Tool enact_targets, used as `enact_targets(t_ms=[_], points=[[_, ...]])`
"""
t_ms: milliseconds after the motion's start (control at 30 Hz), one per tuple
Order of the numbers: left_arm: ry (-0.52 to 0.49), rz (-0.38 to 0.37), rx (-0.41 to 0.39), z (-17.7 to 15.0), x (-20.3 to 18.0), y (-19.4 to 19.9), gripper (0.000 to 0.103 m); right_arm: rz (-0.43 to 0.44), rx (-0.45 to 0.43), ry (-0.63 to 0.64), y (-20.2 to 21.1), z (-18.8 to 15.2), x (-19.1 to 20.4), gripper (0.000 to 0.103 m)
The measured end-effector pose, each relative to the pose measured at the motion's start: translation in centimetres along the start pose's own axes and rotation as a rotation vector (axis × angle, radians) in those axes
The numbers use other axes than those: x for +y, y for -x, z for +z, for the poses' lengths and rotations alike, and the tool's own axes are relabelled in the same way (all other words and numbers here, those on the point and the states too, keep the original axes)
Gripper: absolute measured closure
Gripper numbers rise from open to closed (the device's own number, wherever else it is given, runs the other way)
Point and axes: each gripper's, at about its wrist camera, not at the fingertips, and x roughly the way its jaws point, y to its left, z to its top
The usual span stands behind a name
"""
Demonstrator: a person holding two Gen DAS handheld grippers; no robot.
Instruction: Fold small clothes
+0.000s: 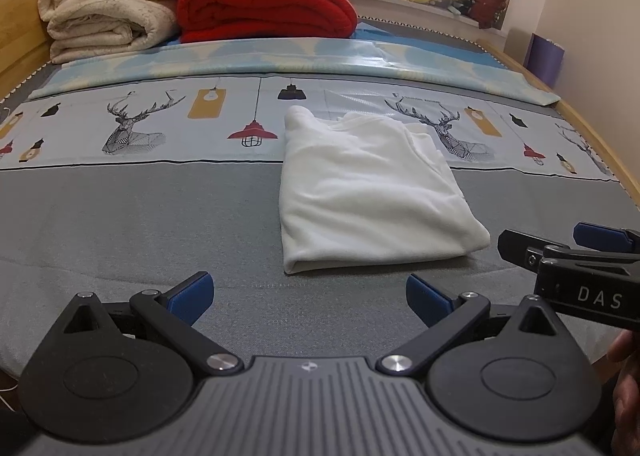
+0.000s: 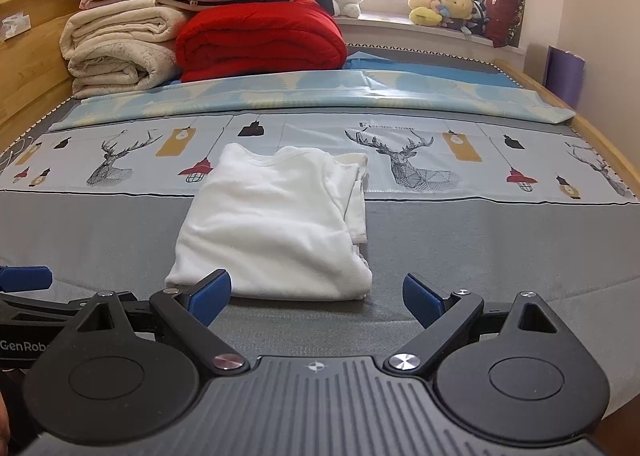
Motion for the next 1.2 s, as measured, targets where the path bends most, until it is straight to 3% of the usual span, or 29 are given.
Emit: enact_targets(t_ms=[1200], points=[[-0.011,-0.018,-0.011,-0.03,-0.06,-0.05,0.001,-0.014,-0.002,-0.002,-0.05,-0.1,0.16,0.011]])
